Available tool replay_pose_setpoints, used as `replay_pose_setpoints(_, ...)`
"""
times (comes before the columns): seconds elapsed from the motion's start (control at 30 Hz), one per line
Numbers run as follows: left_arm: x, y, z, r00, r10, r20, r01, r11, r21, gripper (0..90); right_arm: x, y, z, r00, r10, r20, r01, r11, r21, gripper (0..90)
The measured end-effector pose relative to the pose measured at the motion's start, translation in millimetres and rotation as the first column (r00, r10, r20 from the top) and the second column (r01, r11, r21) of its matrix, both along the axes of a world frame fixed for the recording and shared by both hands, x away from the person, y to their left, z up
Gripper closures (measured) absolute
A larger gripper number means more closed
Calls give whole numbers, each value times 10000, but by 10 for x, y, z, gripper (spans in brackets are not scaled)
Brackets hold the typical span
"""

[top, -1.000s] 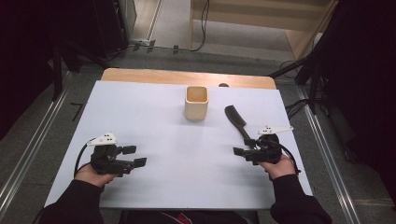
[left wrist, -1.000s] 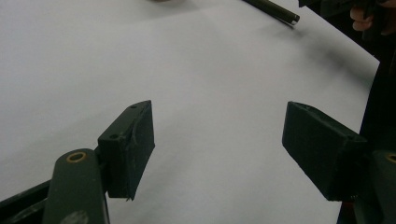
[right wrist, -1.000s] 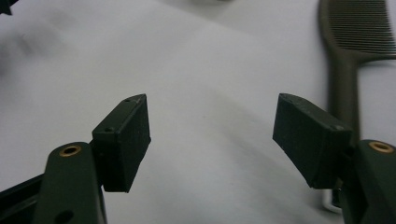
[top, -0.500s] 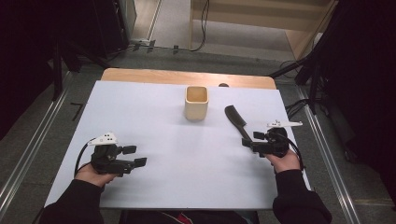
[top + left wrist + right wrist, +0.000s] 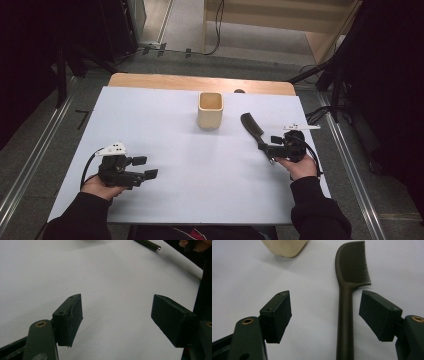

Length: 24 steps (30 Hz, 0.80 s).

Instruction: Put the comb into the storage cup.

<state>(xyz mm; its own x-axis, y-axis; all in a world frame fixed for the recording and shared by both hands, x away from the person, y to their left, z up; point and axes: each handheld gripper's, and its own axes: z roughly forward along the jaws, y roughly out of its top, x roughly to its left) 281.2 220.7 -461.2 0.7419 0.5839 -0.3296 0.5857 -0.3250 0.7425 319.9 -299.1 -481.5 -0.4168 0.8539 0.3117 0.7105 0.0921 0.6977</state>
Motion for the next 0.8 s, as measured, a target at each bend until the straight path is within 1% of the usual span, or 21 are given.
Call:
replay_pose_setpoints(0.13,0,-3,-1,10000,-7,-14,7,10000,-13,260,65,15,2,9998,-163,88,164,9998,-103,242)
replay_pose_setpoints(0.27,0,1,0,10000,2,-6,-2,10000,4,260,129,55,-11,9995,-296,-75,294,9993,-230,242)
replay_pose_setpoints(0.4,-8,-2,1,10000,20,-1,-20,10000,-54,260,149,65,-39,9994,-313,-139,308,9990,-338,243)
replay_pose_setpoints(0.5,-13,2,6,10000,28,14,-27,10000,-55,261,134,62,-79,9985,-477,-280,465,9981,-392,246)
replay_pose_setpoints(0.53,-14,4,6,10000,36,13,-36,10000,-58,260,128,64,-89,9982,-555,-227,545,9977,-403,251)
replay_pose_setpoints(0.63,-11,11,5,10000,71,19,-71,10000,-26,260,113,73,-107,9981,-580,-193,569,9970,-523,269)
replay_pose_setpoints(0.8,-12,8,6,10000,46,22,-46,10000,-40,260,105,56,-166,9976,-611,-324,590,9962,-640,278)
